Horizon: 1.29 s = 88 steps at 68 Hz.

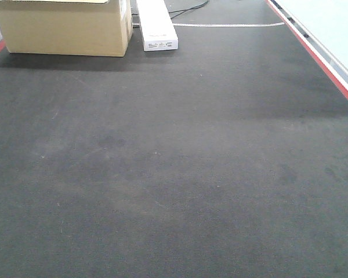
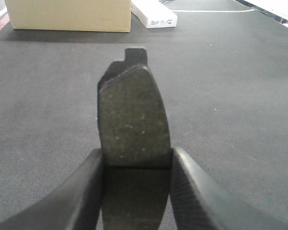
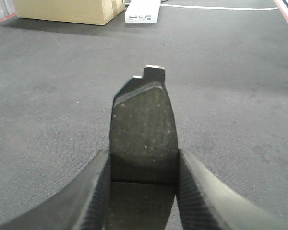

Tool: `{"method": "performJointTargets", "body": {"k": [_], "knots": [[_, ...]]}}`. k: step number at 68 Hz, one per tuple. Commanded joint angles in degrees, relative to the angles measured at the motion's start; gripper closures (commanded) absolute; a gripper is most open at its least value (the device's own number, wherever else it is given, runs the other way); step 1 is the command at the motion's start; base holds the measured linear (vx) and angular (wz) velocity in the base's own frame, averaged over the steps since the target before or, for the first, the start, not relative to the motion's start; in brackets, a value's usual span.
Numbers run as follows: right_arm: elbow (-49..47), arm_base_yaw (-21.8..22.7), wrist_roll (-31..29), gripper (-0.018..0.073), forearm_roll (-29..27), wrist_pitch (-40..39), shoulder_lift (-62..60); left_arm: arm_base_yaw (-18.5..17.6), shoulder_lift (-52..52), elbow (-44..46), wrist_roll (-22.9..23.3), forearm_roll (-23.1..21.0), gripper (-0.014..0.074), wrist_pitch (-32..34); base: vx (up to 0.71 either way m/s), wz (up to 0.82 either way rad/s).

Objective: Move and align brake pads A on conveyor
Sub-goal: 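Hold both pads above the black conveyor belt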

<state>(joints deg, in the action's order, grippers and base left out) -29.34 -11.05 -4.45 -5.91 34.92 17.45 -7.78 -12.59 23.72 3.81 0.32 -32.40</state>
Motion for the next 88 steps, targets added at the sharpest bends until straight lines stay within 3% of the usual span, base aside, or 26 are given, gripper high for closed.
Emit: {"method": "performJointTargets", "body": {"k": [1, 61, 75, 88], "knots": [[-1.80, 0.19, -0.02, 0.0566, 0.17, -5.63, 0.59, -0.06, -0.64, 1.55, 0.14, -0.32, 0.0602, 5.70, 0.00, 0.00], [-1.80, 0.19, -0.02, 0.0566, 0.17, -5.63, 0.59, -0.06, -1.16, 1.76, 0.33, -0.32, 0.0600, 4.54, 0.00, 0.00], [-1.80, 0.19, -0.02, 0.0566, 0.17, -5.63, 0.59, -0.06, -11.31, 1.82, 10.56, 4.33, 0.0592, 4.89, 0.00, 0.00], [-1.80, 0.19, -0.02, 0.0566, 0.17, -5.63, 0.59, -0.06, -27.59, 3.24, 15.31, 8.73, 0.0589, 6.51, 0.00, 0.00]]}}
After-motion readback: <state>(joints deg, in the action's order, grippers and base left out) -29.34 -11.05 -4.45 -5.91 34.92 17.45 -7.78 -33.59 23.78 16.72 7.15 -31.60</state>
